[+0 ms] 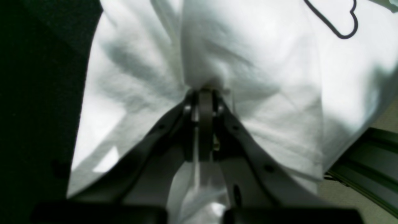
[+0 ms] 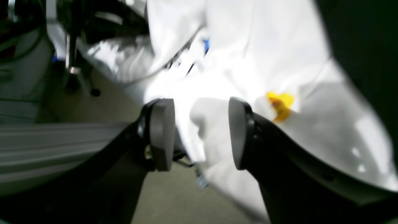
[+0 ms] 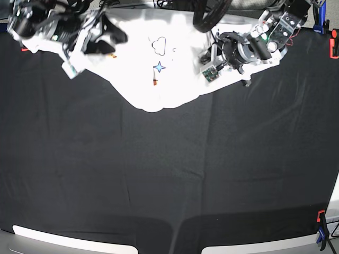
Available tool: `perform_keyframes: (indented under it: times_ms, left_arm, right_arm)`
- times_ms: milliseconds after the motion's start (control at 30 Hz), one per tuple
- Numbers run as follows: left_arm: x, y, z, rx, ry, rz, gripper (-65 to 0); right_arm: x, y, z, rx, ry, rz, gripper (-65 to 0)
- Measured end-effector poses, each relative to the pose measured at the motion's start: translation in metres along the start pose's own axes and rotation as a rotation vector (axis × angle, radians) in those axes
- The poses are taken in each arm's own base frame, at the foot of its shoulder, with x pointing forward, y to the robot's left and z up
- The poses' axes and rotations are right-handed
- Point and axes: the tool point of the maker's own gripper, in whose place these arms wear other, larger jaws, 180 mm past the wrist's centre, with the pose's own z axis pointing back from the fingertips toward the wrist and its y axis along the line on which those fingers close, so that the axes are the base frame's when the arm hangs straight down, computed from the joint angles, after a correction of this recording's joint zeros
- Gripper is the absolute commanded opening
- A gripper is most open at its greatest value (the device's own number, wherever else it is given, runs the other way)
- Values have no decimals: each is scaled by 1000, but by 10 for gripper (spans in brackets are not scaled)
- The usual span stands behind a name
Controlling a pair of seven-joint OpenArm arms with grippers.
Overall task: Layout the t-shirt on the table in an organized manner, then fold the t-shirt properly
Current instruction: 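Fold the held side toward the collar with the right gripper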
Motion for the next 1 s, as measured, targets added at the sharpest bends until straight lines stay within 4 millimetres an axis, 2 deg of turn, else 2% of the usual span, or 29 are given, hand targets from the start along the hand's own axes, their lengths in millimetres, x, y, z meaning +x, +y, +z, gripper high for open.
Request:
perform_keyframes:
  times_ms: [100, 200, 367, 500, 633, 733, 833, 900, 1000]
  left_arm:
    - [0, 0, 0, 0, 0, 0, -650]
    - [0, 0, 0, 0, 0, 0, -650]
    - [0, 0, 0, 0, 0, 0, -650]
    - [0, 0, 0, 0, 0, 0, -650]
    - [0, 0, 0, 0, 0, 0, -650]
    - [0, 0, 0, 0, 0, 0, -650]
    - [0, 0, 0, 0, 0, 0, -650]
    - [0, 0, 0, 0, 0, 0, -650]
    - [0, 0, 0, 0, 0, 0, -650]
  right_arm:
    - [-11, 12, -5, 21, 0, -57, -375]
    - [-22, 10, -13, -35, 28, -84, -375]
    - [-9, 15, -28, -77, -80, -151, -375]
    - [-11, 14, -30, -100, -82, -159, -375]
    - [-13, -2, -17, -159, -96, -179, -375]
    - [-9, -16, 1, -200, -152, -217, -375]
    - [-15, -34, 18, -278, -158, -242, -375]
    - [-25, -42, 20, -289, -159, -284, -375]
    - [-47, -45, 5, -228, -159, -406, -376]
